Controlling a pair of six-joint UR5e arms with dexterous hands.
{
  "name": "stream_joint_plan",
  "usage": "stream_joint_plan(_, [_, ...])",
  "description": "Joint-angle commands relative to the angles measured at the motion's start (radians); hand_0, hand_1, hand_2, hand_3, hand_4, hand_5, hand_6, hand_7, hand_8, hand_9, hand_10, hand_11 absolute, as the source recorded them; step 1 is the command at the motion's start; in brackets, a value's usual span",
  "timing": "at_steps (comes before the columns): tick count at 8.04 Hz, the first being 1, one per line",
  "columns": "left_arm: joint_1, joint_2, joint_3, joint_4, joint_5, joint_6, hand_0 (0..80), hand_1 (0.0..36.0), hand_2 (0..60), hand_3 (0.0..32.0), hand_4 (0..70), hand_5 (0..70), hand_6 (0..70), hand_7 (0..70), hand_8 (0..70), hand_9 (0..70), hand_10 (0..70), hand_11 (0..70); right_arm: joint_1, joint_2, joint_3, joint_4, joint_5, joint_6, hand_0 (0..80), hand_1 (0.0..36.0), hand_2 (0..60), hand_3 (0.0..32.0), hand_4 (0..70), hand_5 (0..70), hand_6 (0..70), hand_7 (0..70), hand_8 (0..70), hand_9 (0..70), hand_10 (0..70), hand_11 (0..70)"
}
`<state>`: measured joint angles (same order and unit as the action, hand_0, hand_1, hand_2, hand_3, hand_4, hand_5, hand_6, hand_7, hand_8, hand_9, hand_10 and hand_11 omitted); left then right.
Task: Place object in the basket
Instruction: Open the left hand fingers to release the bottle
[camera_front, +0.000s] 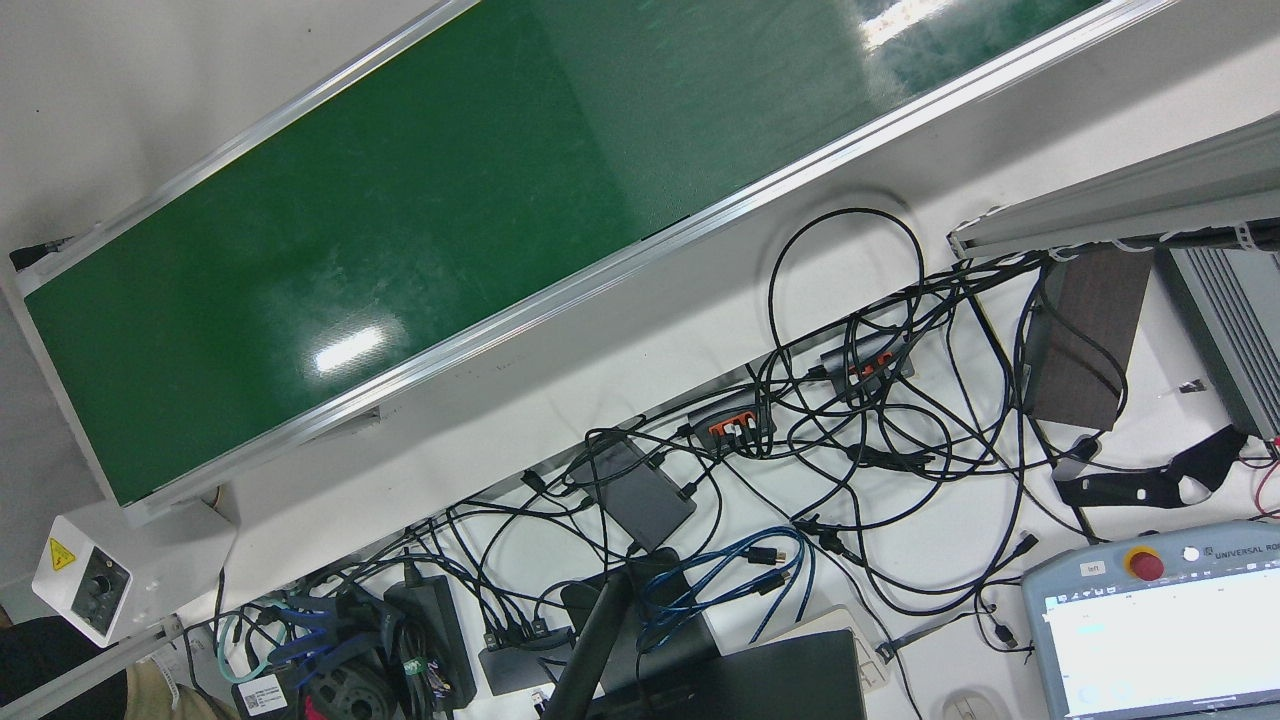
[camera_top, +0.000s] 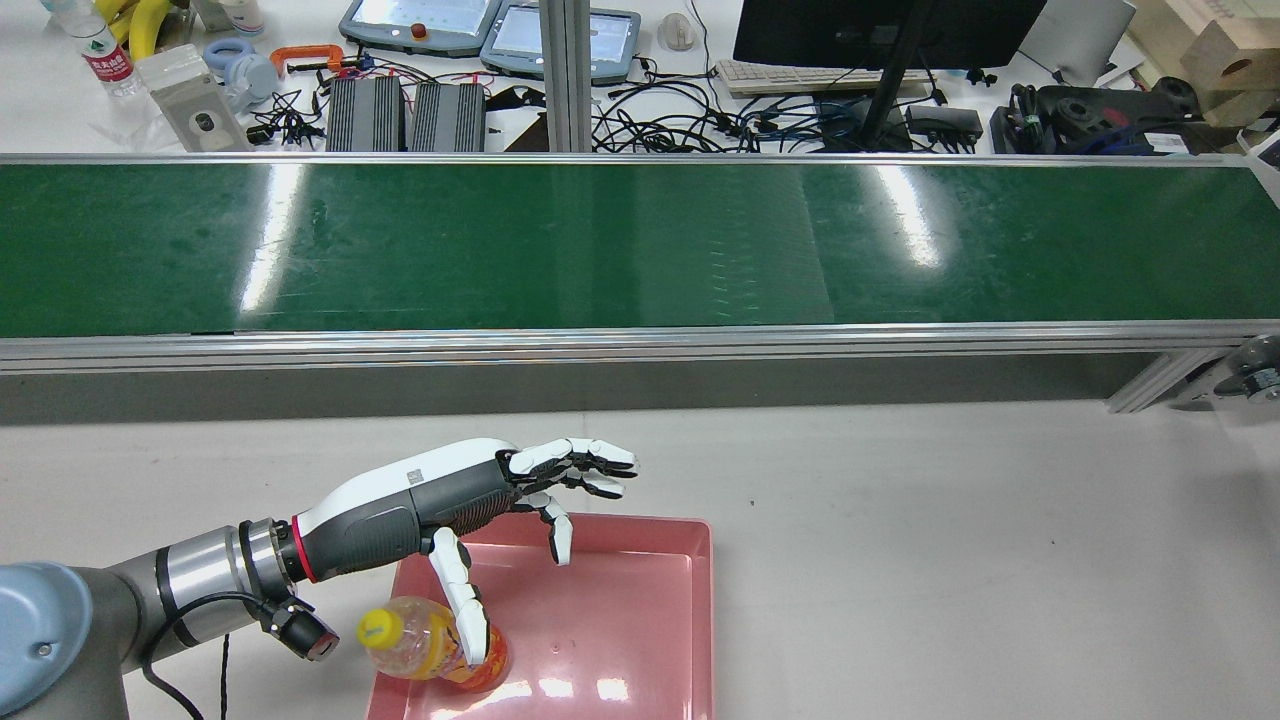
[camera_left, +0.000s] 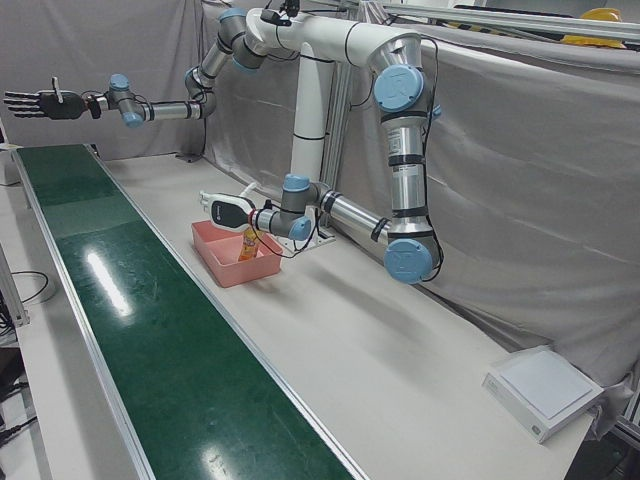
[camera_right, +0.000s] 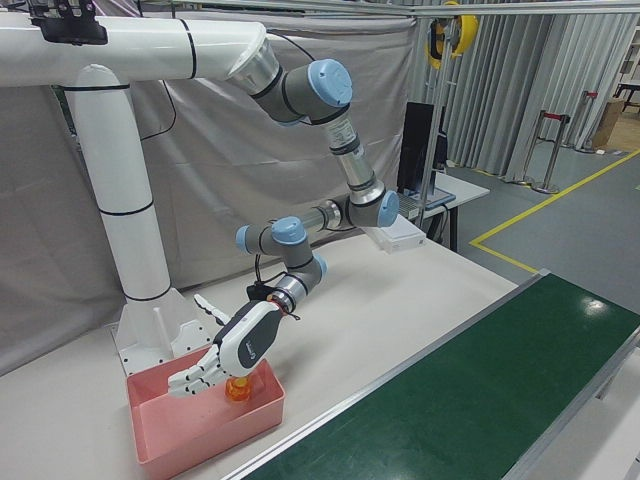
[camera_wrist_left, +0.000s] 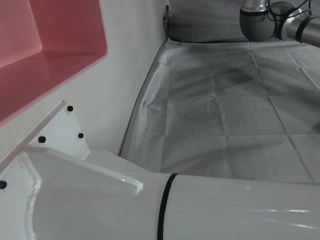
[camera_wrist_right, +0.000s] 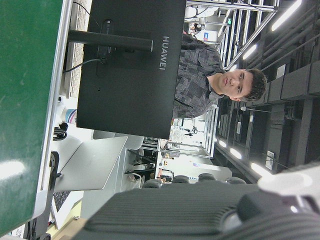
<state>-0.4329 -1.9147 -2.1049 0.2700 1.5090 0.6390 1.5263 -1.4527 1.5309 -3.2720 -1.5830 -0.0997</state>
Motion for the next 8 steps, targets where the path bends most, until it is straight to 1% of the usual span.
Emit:
stream_joint_plan(1, [0.003,-0.007,-0.04,-0.018,0.003,0.002,48.1,6.8,0.0,0.0,0.4,3.7,1.4,3.8,0.0,0.0,10.6,16.9,0.0,0.0,0.0,0.0,0.0,0.0,0.0,0.0,0.0,0.0,0.0,0.0,0.0,0.0,0.0,0.0,0.0,0.0])
stream_joint_plan(2, [0.003,-0.007,-0.041,-0.026,0.005,0.004,50.1,10.4,0.0,0.0,0.6,2.6,2.3,3.0,0.0,0.0,8.5,14.2,0.0,0.0,0.0,0.0,0.0,0.0,0.0,0.0,0.0,0.0,0.0,0.0,0.0,0.0,0.0,0.0,0.0,0.0])
stream_joint_plan(3, [0.005,-0.009,-0.041,-0.032,0.003,0.004,50.8,11.9,0.0,0.0,0.8,3.0,2.6,3.0,0.0,0.0,8.7,14.5,-0.001,0.0,0.0,0.0,0.0,0.0,0.0,0.0,0.0,0.0,0.0,0.0,0.0,0.0,0.0,0.0,0.0,0.0])
stream_joint_plan(4, [0.0,-0.01,-0.053,-0.034,0.003,0.004,50.9,12.7,0.0,0.0,0.8,3.9,2.9,3.0,0.0,0.3,9.1,15.1,0.0,0.0,0.0,0.0,0.0,0.0,0.0,0.0,0.0,0.0,0.0,0.0,0.0,0.0,0.0,0.0,0.0,0.0])
stream_joint_plan(5, [-0.015,-0.01,-0.07,-0.023,0.002,0.004,51.2,12.0,0.0,0.0,0.9,4.4,3.5,3.5,0.0,1.6,10.1,16.6,0.0,0.0,0.0,0.0,0.0,0.0,0.0,0.0,0.0,0.0,0.0,0.0,0.0,0.0,0.0,0.0,0.0,0.0])
stream_joint_plan(7, [-0.145,-0.012,-0.073,0.009,0.0,0.001,50.4,14.0,0.0,0.0,1.2,6.6,3.0,3.3,0.0,1.8,8.9,14.9,0.0,0.0,0.0,0.0,-0.002,0.0,0.0,0.0,0.0,0.0,0.0,0.0,0.0,0.0,0.0,0.0,0.0,0.0])
stream_joint_plan(8, [-0.24,-0.012,-0.073,0.05,-0.001,-0.007,50.5,15.5,0.0,0.0,1.0,7.0,3.3,3.5,0.0,2.0,8.2,13.9,0.0,0.0,0.0,0.0,0.0,0.0,0.0,0.0,0.0,0.0,0.0,0.0,0.0,0.0,0.0,0.0,0.0,0.0])
